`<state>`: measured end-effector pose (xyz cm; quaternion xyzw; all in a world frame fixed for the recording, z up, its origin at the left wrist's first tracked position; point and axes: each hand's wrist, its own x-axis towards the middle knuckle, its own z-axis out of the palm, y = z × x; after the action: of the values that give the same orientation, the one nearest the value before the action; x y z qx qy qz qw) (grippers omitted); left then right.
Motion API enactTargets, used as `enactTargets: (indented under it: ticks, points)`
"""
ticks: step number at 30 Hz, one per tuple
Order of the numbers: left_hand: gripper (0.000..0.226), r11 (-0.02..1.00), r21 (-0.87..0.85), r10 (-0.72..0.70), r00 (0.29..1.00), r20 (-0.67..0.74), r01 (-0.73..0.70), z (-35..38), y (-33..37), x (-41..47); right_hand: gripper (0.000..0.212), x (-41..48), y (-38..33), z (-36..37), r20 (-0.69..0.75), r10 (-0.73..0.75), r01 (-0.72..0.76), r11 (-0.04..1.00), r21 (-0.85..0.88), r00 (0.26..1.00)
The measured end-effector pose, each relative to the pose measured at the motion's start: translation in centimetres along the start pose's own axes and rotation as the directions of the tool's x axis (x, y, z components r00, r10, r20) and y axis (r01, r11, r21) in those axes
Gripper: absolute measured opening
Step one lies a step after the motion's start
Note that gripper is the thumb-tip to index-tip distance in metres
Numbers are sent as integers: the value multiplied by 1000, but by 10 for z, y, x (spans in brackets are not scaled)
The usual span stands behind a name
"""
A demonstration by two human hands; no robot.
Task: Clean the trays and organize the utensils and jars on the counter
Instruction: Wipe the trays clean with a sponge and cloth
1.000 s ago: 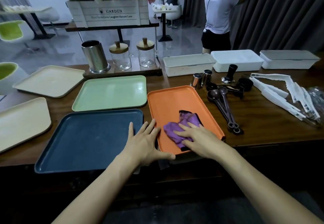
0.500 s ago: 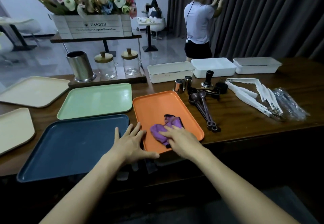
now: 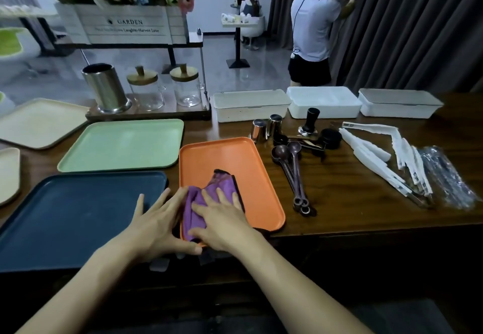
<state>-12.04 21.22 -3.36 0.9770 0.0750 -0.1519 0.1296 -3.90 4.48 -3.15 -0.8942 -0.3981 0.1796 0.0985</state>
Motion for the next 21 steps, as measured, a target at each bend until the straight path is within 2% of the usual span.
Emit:
enactTargets:
  ticks: [3,7,11,13,18,21]
  points:
    - [143,1000,-10,-6,1000,1,7,1,-1,2,79,2,-3,-2,52,-24,25,1000,-19,998]
    - [140,999,25,-25,998,56,24,1,-7,3,69,-10,24,-15,93,-102,106,994,-33,990]
    - [138,998,58,-43,994,102,37,-2,-5,4,68,-31,69,-31,102,-42,39,999,29,994]
    - [138,996,74,-52,991,121,43,-5,-3,4,66,-41,86,-36,67,-16,11,997,79,998]
    - [139,995,86,-71,988,138,59,-10,3,2,58,-68,97,-28,-176,-103,120,988,94,979]
    - [138,994,84,-84,987,135,73,-12,7,2,57,-91,99,-25,-251,-100,177,936,305,963]
